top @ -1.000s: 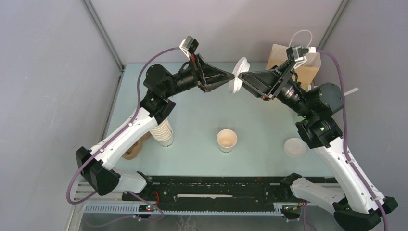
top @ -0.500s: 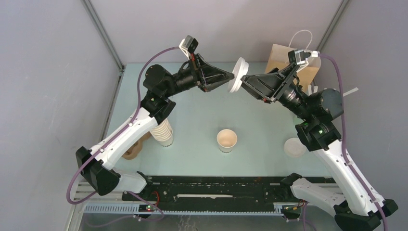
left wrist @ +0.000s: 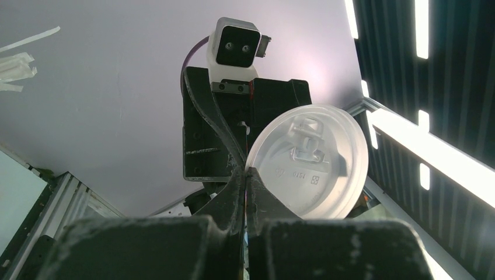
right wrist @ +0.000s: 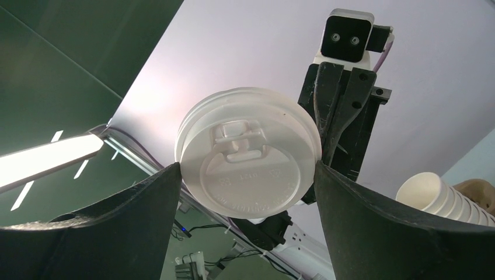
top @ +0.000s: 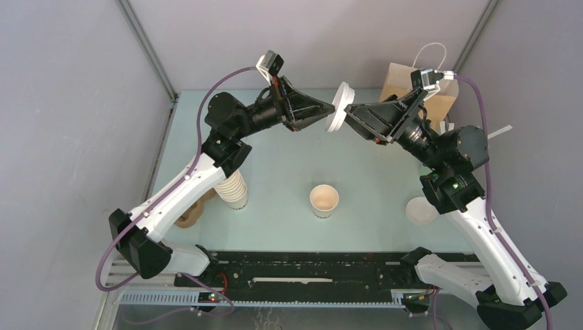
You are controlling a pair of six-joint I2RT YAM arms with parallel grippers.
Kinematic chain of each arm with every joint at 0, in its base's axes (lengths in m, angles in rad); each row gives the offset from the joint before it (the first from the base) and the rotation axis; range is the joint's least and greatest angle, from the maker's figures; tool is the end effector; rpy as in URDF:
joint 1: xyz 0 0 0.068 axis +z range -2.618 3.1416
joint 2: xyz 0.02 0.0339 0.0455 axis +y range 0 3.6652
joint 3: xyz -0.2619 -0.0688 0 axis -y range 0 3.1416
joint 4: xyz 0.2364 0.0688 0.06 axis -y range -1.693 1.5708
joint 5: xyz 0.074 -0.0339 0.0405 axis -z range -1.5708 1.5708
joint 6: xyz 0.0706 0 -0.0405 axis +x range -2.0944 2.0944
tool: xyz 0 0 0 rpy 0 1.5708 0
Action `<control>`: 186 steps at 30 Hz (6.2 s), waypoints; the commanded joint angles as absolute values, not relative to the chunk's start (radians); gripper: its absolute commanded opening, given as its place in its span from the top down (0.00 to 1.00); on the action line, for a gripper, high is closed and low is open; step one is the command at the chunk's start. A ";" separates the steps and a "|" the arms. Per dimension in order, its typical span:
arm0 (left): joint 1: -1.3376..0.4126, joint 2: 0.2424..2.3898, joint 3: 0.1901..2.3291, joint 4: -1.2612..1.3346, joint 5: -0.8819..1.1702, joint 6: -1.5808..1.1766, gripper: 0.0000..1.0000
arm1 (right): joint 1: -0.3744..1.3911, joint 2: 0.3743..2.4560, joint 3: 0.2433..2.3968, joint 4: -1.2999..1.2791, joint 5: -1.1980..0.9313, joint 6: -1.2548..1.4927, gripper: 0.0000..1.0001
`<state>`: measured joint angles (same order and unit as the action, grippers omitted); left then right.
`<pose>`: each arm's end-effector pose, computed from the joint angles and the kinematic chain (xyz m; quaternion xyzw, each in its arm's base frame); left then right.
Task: Pack the takeout coffee
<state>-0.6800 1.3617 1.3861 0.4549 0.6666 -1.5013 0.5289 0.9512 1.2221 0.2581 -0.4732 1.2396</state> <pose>0.2178 -0.2323 0.4952 0.0606 0.5613 -0.7948 0.2225 0.1545 0.1276 0.5168 -0.0223 0.5243 0.7261 0.4443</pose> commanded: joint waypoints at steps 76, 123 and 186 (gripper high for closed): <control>-0.328 0.887 1.486 -0.839 0.382 -0.610 0.07 | 0.956 1.627 1.649 -1.262 0.249 0.456 0.19; -0.328 0.924 1.510 -0.874 0.405 -0.599 0.06 | 0.905 1.667 1.469 -1.066 0.237 0.479 0.14; -0.724 1.531 1.335 -0.679 0.436 -0.581 0.30 | 0.207 1.355 0.769 -0.285 -0.950 0.528 0.24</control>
